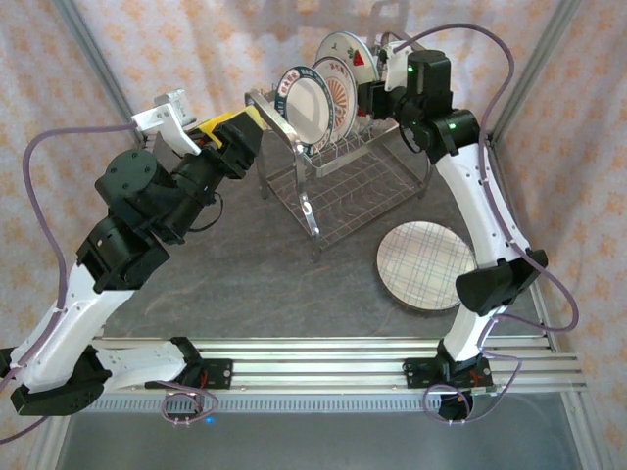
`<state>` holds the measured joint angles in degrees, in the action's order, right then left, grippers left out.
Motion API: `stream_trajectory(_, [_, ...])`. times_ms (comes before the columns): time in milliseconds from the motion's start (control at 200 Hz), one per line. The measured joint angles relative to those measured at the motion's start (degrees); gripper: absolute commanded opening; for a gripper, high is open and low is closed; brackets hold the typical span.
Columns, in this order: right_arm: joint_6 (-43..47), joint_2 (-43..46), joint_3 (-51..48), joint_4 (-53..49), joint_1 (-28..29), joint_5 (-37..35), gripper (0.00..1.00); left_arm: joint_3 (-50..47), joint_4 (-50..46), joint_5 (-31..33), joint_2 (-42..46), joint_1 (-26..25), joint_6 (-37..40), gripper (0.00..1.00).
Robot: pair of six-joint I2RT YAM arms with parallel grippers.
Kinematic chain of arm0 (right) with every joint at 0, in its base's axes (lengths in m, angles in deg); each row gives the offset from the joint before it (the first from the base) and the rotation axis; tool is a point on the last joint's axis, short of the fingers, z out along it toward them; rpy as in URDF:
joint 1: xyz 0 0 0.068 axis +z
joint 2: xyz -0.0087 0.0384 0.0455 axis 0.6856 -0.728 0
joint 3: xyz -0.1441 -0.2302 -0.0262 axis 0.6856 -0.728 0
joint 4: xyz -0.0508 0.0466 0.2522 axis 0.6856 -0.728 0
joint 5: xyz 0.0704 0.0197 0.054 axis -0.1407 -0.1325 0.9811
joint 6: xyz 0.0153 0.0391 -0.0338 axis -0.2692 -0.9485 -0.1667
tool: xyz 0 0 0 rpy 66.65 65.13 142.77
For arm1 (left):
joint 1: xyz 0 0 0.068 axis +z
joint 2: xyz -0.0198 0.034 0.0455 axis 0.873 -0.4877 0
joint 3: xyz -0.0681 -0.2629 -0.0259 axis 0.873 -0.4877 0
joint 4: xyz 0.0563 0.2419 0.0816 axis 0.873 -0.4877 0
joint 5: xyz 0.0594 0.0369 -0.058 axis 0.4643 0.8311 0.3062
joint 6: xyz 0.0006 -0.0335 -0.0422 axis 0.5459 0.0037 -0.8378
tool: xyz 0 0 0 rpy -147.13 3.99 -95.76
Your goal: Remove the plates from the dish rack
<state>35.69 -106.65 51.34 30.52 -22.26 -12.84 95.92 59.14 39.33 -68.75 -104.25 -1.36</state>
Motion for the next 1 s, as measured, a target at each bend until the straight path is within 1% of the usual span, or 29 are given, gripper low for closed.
stream_trajectory(175, [-0.31, -0.26, 1.51, -0.92, 0.94, -0.68, 0.27, -1.42, 1.27, 0.0, 0.42, 0.0, 0.2, 0.6])
stream_trajectory(285, [-0.57, -0.26, 1.92, -1.11, 1.14, -1.6, 0.23, -1.44, 1.64, 0.0, 0.42, 0.0, 0.2, 0.61])
stream_trajectory(475, [-0.7, -0.72, 2.93, -1.95, 1.33, -4.31, 0.12, -1.44, 2.14, 0.0, 0.44, 0.0, 0.17, 0.61])
stream_trajectory(616, [-0.66, -0.92, 3.61, -2.78, 2.01, -6.56, 0.06, -1.44, 2.14, -0.02, 0.63, 0.0, 0.17, 0.61])
stream_trajectory(701, [-0.66, -1.01, 3.78, -2.91, 2.34, -7.37, 0.0, -1.44, 2.14, -0.02, 0.81, 0.0, 0.15, 0.61])
stream_trajectory(996, [0.98, -2.84, 7.96, -5.49, 5.05, -13.11, 0.0, -2.1, 2.38, -0.02, 1.03, 0.0, 0.15, 0.61])
